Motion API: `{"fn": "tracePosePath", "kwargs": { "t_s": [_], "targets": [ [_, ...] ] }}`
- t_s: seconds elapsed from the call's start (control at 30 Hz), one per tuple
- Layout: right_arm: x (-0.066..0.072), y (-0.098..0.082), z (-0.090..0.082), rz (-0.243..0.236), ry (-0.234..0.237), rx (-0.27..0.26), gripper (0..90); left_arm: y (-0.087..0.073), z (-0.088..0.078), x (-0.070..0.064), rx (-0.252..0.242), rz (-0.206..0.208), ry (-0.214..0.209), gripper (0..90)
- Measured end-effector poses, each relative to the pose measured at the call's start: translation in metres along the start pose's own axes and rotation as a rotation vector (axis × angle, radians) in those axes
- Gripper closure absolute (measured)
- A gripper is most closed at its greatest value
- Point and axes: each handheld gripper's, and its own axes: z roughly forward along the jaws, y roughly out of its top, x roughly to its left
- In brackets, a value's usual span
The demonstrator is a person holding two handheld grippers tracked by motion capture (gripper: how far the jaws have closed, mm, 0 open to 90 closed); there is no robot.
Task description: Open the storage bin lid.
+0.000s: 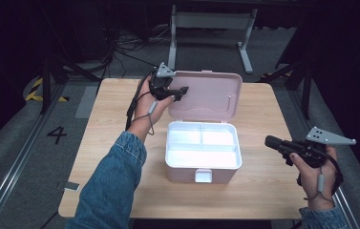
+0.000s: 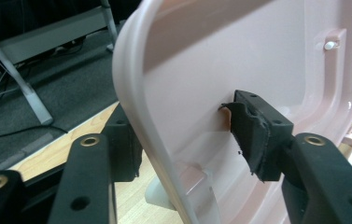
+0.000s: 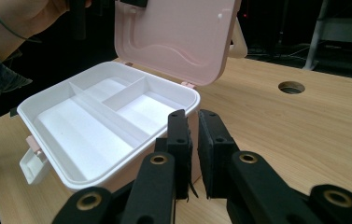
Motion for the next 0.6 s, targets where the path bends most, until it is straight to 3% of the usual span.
{"fn": "tracePosePath", "kwargs": {
  "t_s": [0.2, 0.6],
  "targets": [
    [-0.002, -0.001, -0.001, 0.006, 0.003, 0.002, 84.2, -0.003, 0.005, 0.005, 0.006, -0.035, -0.022, 45.1],
    [-0.005, -0.002, 0.002, 0.012, 0.004, 0.010, 83.4, -0.014, 0.021, 0.015, 0.071, -0.060, -0.004, 42.8]
  ]
}}
